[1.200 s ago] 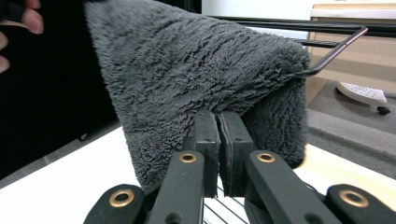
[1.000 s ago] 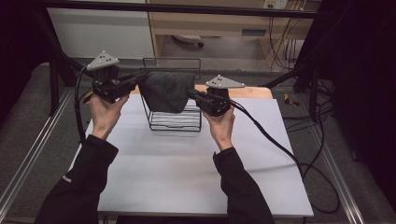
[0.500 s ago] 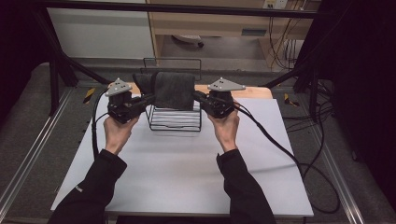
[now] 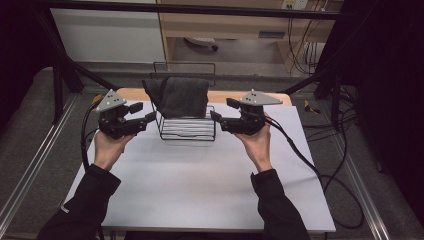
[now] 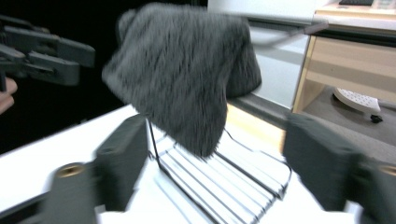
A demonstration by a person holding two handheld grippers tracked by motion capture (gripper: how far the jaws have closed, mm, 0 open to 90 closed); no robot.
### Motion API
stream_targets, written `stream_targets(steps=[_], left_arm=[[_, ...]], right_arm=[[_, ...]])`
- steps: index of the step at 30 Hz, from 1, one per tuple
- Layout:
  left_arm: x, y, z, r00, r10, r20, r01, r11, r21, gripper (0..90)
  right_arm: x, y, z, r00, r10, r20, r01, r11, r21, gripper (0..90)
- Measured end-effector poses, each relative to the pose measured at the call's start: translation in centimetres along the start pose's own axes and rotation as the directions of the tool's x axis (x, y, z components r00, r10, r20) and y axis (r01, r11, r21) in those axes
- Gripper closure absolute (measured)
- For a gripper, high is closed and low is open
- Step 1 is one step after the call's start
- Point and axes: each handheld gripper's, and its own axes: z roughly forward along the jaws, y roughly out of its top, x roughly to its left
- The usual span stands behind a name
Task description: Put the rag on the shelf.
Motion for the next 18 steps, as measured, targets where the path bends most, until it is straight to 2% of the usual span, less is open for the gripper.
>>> stream_targets(steps=[2,6,8,11,14,18], left_arm=[[0.3,-1.3,-0.1,0.9997,-0.003,0.025,0.003,0.9995,0.032,32.4],[0.6,-3.9,-0.1,0.9992,0.01,0.038,-0.013,0.9961,0.087,25.2],[0.8,-5.1,-0.1,0.9988,0.0,0.05,-0.006,0.9938,0.111,21.9],[0.9,-6.8,-0.2,0.9981,-0.003,0.062,-0.005,0.9913,0.132,19.2],[1.0,-8.2,-0.4,0.9981,0.004,0.061,-0.013,0.9886,0.15,16.4],[1.2,-10.1,-0.6,0.9975,-0.016,0.069,0.004,0.9859,0.168,14.9]], right_arm=[[-0.2,-1.0,-0.6,0.9999,-0.011,0.003,0.011,1.0,0.015,14.0],[-1.0,-3.4,-2.0,0.9994,0.033,-0.014,-0.032,0.998,0.047,7.8],[-1.4,-4.6,-2.7,0.9986,0.05,-0.016,-0.049,0.997,0.062,6.2],[-2.2,-6.3,-3.5,0.9945,0.101,-0.027,-0.098,0.991,0.096,4.6],[-2.9,-7.9,-4.2,0.9861,0.159,-0.049,-0.153,0.982,0.112,4.1],[-3.3,-9.8,-5.2,0.9882,0.148,-0.039,-0.142,0.98,0.137,2.7]])
